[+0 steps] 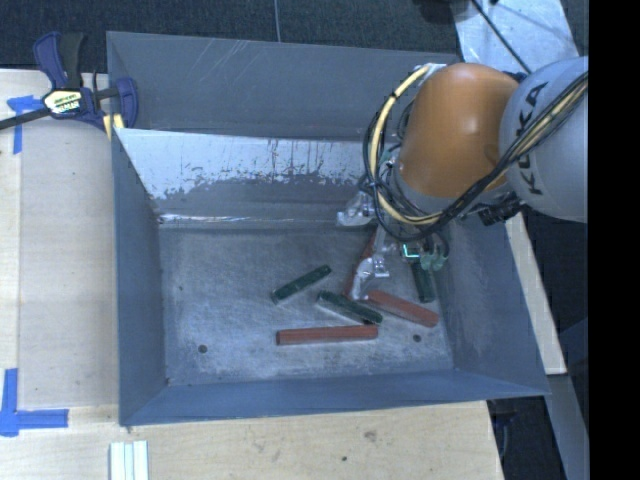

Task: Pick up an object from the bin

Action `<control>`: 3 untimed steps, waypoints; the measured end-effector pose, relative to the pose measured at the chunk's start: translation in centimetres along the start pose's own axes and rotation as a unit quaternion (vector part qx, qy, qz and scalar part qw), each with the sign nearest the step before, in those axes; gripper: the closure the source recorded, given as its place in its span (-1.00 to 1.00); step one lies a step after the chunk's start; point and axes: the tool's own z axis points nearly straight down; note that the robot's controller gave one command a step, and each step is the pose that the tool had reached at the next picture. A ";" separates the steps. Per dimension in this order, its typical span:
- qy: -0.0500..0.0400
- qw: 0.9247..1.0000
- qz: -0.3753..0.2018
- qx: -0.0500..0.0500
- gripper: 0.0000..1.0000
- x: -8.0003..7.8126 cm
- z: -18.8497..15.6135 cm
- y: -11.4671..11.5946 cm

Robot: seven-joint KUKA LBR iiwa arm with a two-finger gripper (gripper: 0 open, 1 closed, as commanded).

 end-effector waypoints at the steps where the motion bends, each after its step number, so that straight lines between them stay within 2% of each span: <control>1: -0.004 1.000 0.000 0.000 -1.00 -0.2 -0.4 0.0; 2: -0.008 1.000 0.013 0.000 -1.00 0.1 3.6 -0.1; 3: -0.017 0.999 -0.030 -0.001 1.00 -2.4 9.7 5.0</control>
Offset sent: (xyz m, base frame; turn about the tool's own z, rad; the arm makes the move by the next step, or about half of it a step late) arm -0.0084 -0.0002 -0.0771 0.0451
